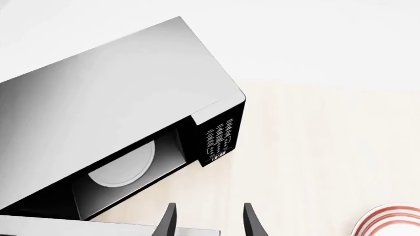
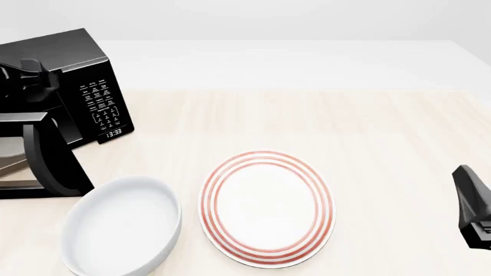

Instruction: Open the microwave.

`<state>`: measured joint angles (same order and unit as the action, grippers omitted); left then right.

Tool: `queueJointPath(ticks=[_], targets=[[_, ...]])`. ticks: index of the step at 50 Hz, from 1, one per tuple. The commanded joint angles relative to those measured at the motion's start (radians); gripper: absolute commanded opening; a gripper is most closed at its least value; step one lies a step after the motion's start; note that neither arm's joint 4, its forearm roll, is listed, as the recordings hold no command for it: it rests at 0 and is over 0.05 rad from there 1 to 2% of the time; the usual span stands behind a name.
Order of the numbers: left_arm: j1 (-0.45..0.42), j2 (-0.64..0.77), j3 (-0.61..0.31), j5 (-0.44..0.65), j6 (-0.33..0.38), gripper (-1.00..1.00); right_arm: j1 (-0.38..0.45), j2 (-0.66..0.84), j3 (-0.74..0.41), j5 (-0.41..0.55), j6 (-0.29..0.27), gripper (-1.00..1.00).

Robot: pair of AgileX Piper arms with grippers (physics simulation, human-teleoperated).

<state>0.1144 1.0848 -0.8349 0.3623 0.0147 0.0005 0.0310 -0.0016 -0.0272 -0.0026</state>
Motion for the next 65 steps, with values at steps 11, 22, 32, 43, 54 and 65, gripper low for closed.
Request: queueJointPath(ticks=[11,22,32,43,54,65], targets=[[0.051,0.009,0.024,-0.020,0.001,1.00,0.000,0.001,0.000,-0.001,0.000,1.00],[0.059,0.050,0.014,-0.050,0.003,1.00,0.000,0.002,0.000,-0.001,0.000,1.00],[0.061,0.076,0.014,-0.075,0.001,1.00,0.000,0.001,0.000,-0.001,0.000,1.00],[0.080,0.100,0.038,-0.098,-0.006,1.00,0.000,0.001,0.000,-0.001,0.000,1.00],[0.103,0.102,0.061,-0.112,-0.006,1.00,0.000,0.001,0.000,-0.001,0.000,1.00],[0.124,0.101,0.071,-0.115,0.002,1.00,0.000,0.002,0.000,-0.001,0.000,1.00]])
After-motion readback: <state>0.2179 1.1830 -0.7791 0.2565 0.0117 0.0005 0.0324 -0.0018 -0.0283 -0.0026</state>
